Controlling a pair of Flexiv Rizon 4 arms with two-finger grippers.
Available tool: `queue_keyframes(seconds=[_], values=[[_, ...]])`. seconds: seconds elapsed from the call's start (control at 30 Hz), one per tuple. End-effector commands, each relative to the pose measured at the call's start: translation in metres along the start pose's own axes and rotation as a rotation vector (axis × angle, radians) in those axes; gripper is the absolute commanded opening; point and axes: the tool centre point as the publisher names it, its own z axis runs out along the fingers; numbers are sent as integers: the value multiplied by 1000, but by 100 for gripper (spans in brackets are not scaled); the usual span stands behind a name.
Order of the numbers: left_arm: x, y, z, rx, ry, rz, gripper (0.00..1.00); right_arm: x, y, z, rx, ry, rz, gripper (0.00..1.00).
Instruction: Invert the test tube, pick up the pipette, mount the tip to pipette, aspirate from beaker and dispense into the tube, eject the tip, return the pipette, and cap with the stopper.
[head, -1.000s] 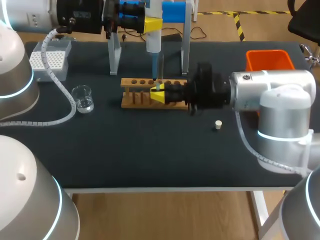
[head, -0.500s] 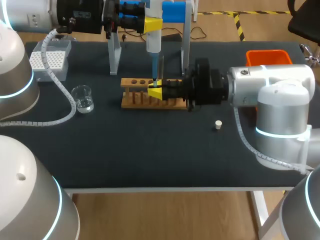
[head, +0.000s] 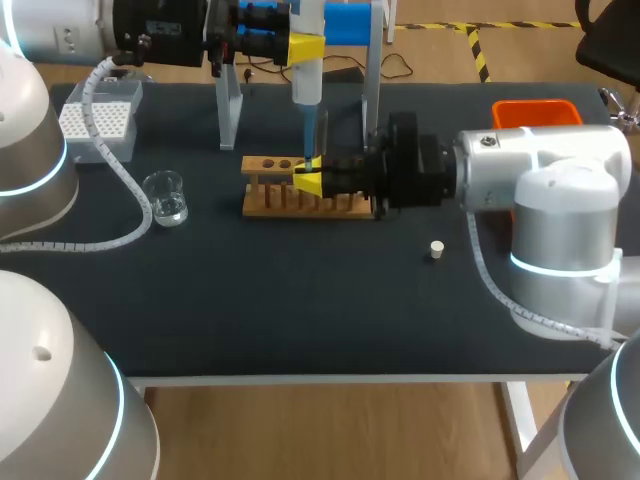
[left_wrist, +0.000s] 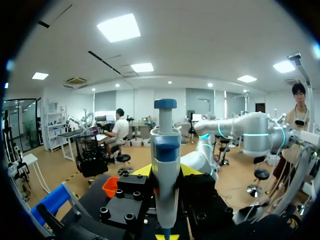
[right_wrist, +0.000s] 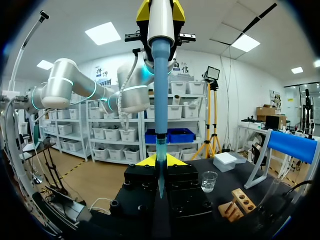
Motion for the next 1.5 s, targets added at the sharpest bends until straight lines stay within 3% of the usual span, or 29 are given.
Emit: queue_keyframes(seconds=[0.03, 0.8, 1.5], values=[[0, 1, -1, 1, 1, 1, 0, 3, 1, -2, 1, -8, 3, 0], [0, 1, -1, 1, 1, 1, 0, 1, 12, -2, -45, -44, 1, 0], [0, 1, -1, 1, 1, 1, 0, 2, 40, -4, -77, -49, -14, 0]])
